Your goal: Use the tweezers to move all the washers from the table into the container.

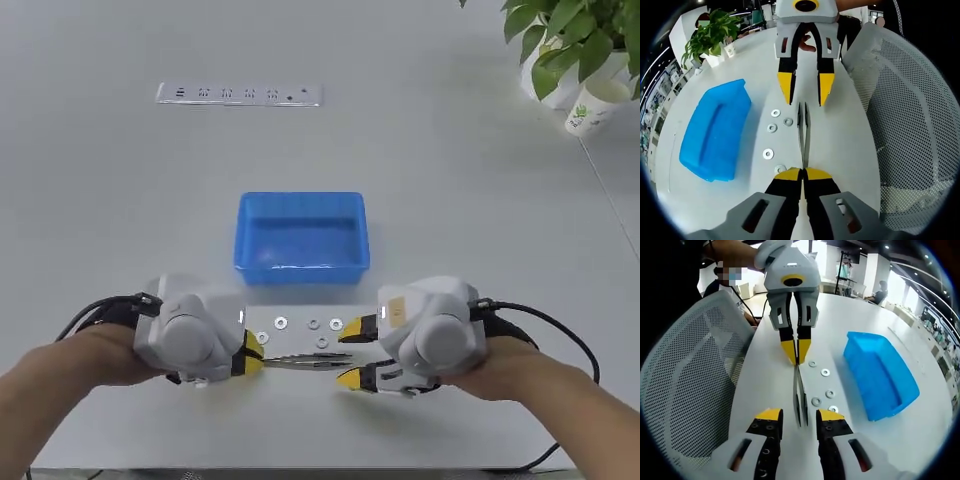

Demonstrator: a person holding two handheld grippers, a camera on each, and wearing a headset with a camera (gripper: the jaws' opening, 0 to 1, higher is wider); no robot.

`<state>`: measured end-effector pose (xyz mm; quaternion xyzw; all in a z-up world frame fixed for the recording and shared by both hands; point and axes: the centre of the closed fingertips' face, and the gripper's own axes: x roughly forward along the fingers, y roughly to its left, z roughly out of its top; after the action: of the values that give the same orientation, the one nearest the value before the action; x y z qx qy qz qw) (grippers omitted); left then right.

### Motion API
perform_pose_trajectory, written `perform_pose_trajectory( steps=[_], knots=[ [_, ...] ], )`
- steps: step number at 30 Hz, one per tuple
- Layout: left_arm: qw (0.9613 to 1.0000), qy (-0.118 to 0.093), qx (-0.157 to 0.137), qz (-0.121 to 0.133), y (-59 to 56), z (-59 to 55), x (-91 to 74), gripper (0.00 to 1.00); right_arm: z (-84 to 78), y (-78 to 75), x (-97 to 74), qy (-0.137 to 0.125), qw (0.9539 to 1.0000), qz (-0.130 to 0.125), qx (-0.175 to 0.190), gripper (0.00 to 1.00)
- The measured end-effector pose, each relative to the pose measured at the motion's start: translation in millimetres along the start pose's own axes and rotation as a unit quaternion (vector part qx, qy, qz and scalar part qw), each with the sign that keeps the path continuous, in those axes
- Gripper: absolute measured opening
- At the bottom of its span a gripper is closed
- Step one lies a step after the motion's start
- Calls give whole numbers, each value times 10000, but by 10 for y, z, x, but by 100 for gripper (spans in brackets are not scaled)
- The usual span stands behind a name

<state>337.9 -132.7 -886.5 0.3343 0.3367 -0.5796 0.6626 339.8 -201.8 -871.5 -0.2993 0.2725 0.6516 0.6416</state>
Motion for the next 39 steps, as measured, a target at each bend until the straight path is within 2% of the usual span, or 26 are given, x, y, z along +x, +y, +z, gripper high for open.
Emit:
perform_pose_trajectory(
  steps=[8,15,22,39],
  knots=[
    [10000,-22,35,30,0,88,-101,5,12,3,5,0,10000,-14,-24,27],
    [9998,-80,121,114,10,245,-235,5,31,-14,6,-14,10000,-78,-42,25],
    [9996,-65,200,163,8,337,-317,5,41,-32,32,45,9998,-126,-112,23],
    [9992,-103,367,131,-9,589,-459,5,111,-12,152,112,9995,17,-289,18]
  ],
)
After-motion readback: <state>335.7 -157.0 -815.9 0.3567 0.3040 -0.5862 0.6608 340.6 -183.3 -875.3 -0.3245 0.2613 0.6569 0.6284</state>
